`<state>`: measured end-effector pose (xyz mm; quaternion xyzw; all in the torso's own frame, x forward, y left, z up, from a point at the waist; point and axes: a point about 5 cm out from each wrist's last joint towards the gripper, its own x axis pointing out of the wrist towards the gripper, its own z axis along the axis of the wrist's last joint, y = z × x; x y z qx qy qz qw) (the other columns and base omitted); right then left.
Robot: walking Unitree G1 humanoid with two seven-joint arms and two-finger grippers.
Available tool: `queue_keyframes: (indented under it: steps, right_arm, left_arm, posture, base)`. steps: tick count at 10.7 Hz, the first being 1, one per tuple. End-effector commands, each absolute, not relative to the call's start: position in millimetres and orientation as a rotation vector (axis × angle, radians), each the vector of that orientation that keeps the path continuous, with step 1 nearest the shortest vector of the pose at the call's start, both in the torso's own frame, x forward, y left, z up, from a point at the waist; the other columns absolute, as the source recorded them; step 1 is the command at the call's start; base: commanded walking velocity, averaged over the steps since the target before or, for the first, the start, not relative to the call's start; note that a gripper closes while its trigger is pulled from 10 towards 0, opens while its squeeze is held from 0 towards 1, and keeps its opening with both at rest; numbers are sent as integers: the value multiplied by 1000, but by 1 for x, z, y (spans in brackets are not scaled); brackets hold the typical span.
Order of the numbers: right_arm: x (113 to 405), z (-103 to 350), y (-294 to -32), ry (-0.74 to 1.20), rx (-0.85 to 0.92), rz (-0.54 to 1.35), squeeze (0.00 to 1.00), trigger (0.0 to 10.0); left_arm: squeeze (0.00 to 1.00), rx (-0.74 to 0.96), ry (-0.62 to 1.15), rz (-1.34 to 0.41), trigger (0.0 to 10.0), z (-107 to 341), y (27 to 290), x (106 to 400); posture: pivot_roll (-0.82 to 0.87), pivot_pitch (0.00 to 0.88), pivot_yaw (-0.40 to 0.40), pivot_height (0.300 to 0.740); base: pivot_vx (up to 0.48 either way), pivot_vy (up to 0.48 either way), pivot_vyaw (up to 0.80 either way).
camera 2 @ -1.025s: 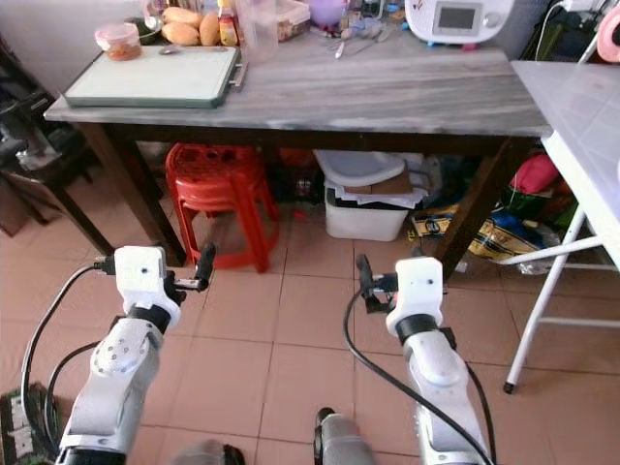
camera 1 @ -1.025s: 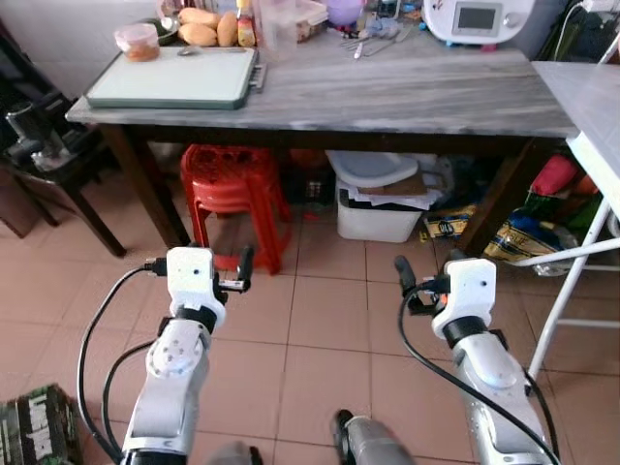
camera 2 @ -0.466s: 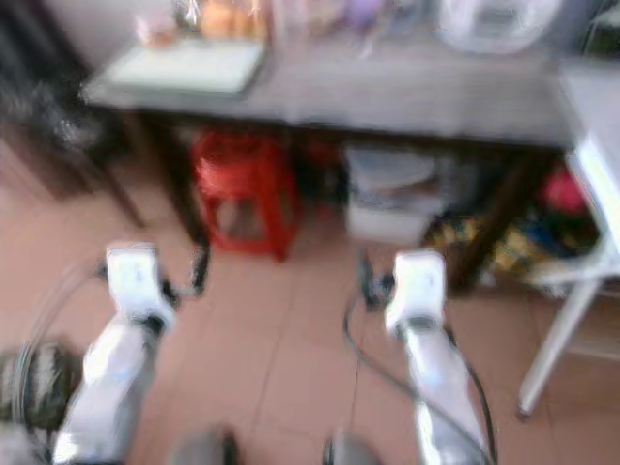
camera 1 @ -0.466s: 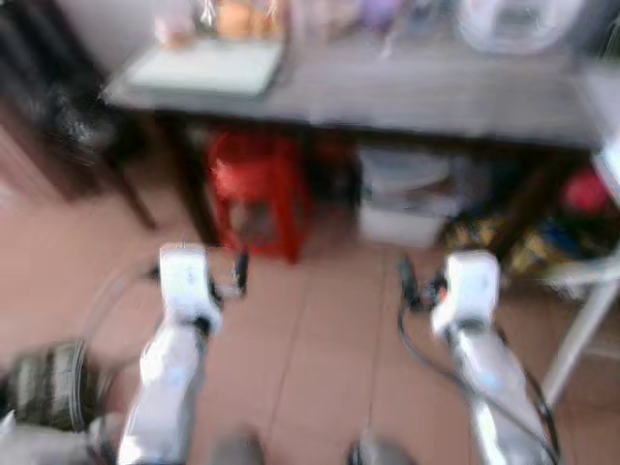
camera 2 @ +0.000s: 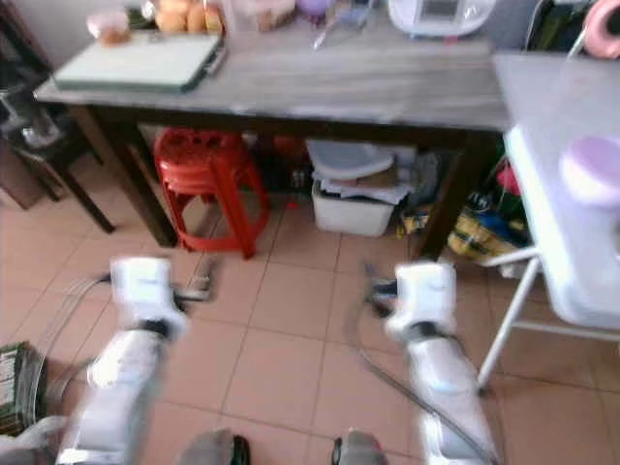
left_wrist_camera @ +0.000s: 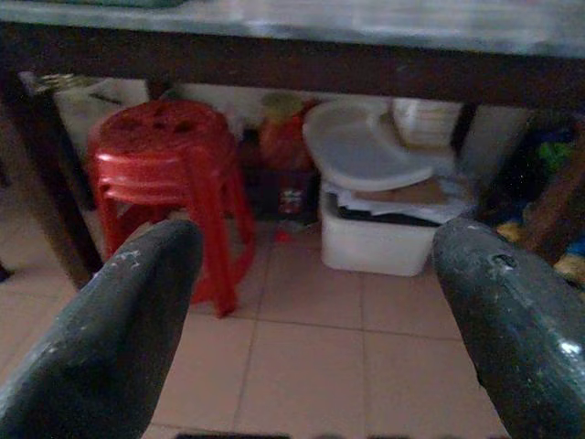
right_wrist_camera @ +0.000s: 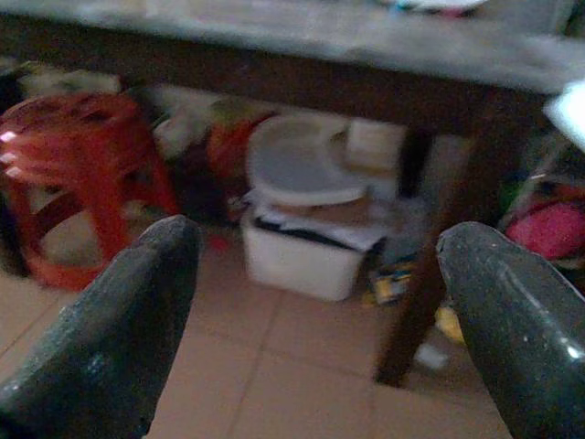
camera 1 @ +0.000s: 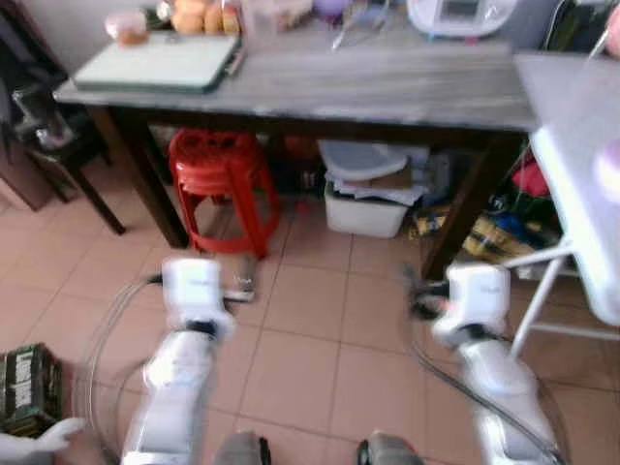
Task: Setting the table
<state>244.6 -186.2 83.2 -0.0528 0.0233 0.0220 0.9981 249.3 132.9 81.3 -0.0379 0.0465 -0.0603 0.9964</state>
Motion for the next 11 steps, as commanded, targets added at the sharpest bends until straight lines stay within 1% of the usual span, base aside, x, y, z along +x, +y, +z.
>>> queue_keyframes:
  steps: [1,3,4,5,6,7,8,9,10,11]
  right_arm:
    - [247,87,-178,28,-82,62,0,10000]
    - [257,84,-173,35,-83,86,0,10000]
    - [266,89,-167,25,-97,111,0,10000]
    - [270,92,-167,19,-98,107,0,10000]
    - [270,93,-167,14,-105,100,0,10000]
    - [269,96,-166,-14,-109,91,0,10000]
    - [264,94,-169,-37,-136,44,0,10000]
    - [258,94,-173,-43,-140,-13,0,10000]
    - [255,97,-175,-50,-158,-14,0,10000]
    - [253,98,-178,-47,-161,-29,0,10000]
  left_arm:
    - [0,-59,93,-74,10000,82,145,248]
    - [0,-70,108,-15,10000,78,156,254]
    - [0,-75,111,-4,10000,77,157,258]
    - [0,-65,108,-19,10000,76,150,257]
    - [0,-65,106,-22,10000,77,149,257]
    - [0,-77,84,-39,10000,82,145,257]
    - [0,-53,49,-51,10000,87,144,259]
    - [0,-58,33,-3,10000,90,152,260]
    - [0,-38,18,20,10000,94,154,263]
    - [0,-30,19,8,10000,96,153,265]
  posture:
    - [-44,51,40,740]
    - [-50,50,41,740]
    - [-49,48,28,740]
    - [-36,13,10,740]
    - [-30,8,12,740]
    - [-24,81,19,740]
    - [-13,57,31,740]
    - [-43,62,47,740]
    - [-43,67,47,740]
    - [-49,65,50,740]
  base:
    - [0,0,0]
    - [0,0,0]
    - [0,0,0]
    - [0,0,0]
    - [0,0,0]
    - [0,0,0]
    - [0,0,0]
    - [0,0,0]
    - [0,0,0]
    - [0,0,0]
